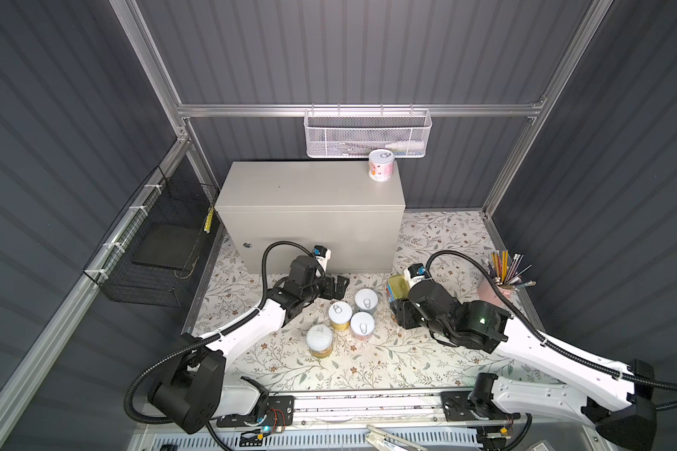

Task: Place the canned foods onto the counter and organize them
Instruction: 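Lift the gold tin and carry it onto the cabinet top beside the pink can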

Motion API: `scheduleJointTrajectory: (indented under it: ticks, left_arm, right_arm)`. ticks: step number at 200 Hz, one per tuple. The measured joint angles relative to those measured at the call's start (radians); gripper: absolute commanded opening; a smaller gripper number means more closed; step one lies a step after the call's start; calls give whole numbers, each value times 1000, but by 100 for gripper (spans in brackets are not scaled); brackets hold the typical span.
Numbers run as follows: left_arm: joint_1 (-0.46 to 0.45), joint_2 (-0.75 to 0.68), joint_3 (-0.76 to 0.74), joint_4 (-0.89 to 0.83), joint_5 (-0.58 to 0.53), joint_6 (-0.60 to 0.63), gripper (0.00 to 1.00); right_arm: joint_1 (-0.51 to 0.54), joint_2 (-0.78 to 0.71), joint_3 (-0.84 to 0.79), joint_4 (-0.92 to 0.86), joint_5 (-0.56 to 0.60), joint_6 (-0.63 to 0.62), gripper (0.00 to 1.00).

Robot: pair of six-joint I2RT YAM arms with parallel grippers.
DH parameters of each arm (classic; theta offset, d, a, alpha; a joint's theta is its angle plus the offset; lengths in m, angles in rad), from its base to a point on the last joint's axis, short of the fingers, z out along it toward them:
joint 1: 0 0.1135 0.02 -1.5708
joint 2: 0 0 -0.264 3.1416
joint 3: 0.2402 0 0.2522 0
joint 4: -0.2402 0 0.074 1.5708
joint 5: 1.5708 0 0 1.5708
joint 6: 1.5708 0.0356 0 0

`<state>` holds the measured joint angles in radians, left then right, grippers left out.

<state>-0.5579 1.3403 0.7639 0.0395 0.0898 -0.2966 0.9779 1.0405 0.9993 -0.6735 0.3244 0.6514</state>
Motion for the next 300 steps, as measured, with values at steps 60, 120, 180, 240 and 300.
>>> scheduleJointTrajectory:
  ticks: [60, 120, 180, 240, 300]
  left_arm:
    - [0, -1, -49, 8, -11, 24, 100]
    - [0, -43, -101, 14, -19, 63, 100]
    - [0, -56, -121, 30, -45, 65, 100]
    - [0, -53, -125, 51, -37, 56, 100]
    - [0, -53, -125, 60, -37, 56, 100]
  right_arm:
    - [-99, -40, 147, -78, -43, -56, 47]
    - [-251, -5, 347, -163, -148, -127, 45]
    - [-306, 178, 623, -206, -182, -271, 46]
    - [-364, 415, 911, -249, -235, -426, 46]
    - [-415, 618, 1220, -341, -290, -530, 46]
